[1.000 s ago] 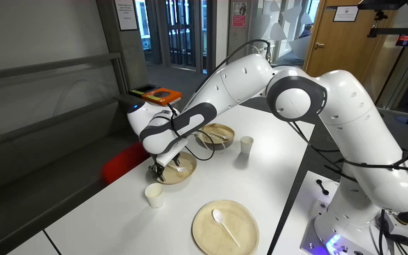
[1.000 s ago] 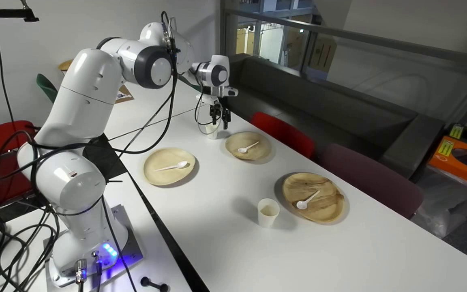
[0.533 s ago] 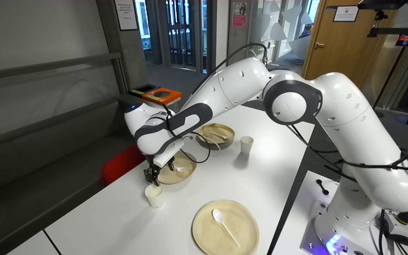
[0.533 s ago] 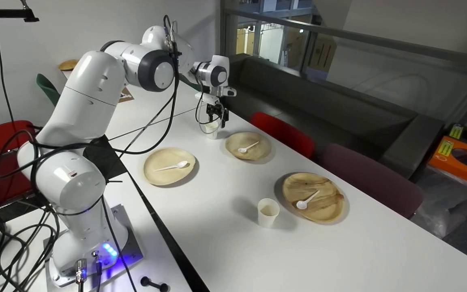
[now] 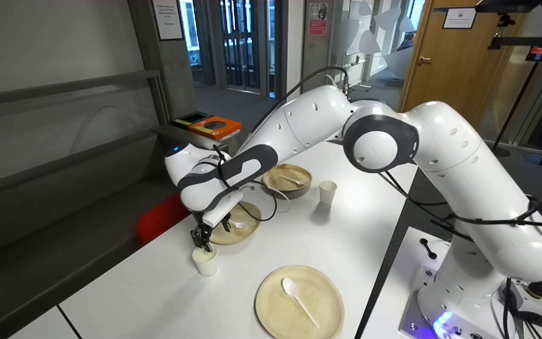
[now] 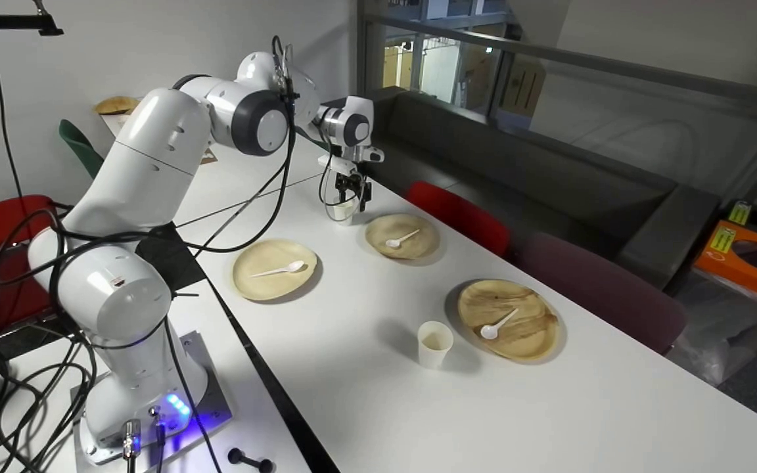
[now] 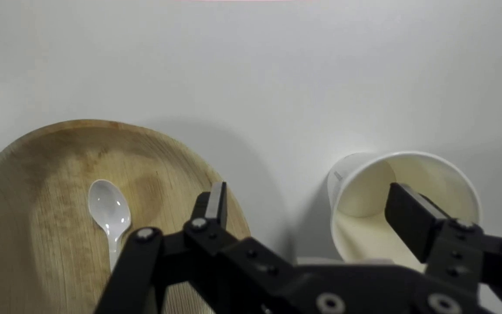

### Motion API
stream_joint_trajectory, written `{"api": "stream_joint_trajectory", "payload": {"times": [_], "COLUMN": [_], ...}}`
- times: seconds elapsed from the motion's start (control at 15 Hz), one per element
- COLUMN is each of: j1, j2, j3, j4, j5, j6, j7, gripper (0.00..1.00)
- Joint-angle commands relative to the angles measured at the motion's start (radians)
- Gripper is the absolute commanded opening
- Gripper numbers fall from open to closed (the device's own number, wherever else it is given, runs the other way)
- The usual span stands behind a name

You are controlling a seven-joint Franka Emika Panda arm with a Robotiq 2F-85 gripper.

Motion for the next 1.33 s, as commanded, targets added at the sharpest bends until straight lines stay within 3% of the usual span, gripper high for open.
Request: {"api": "stream_joint_trajectory", "payload": {"times": [0.0,0.6,0.93,1.27], "j1": [0.000,0.001,-0.019,-0.071], "j2": [0.033,0.044,0.025,-0.080], "j3": [0.000,-0.003,-0.003,-0.023], "j4": [0.063,0.097,0.115,0.066], "j5": [0.021,0.022,0.048,0.088], "j6": [-0.061,-0.104,-0.113,-0.098], "j7": [-0.027,-0.020,-0.020,-0.003], "gripper": [0.70,0.01,0.01,0.01]}}
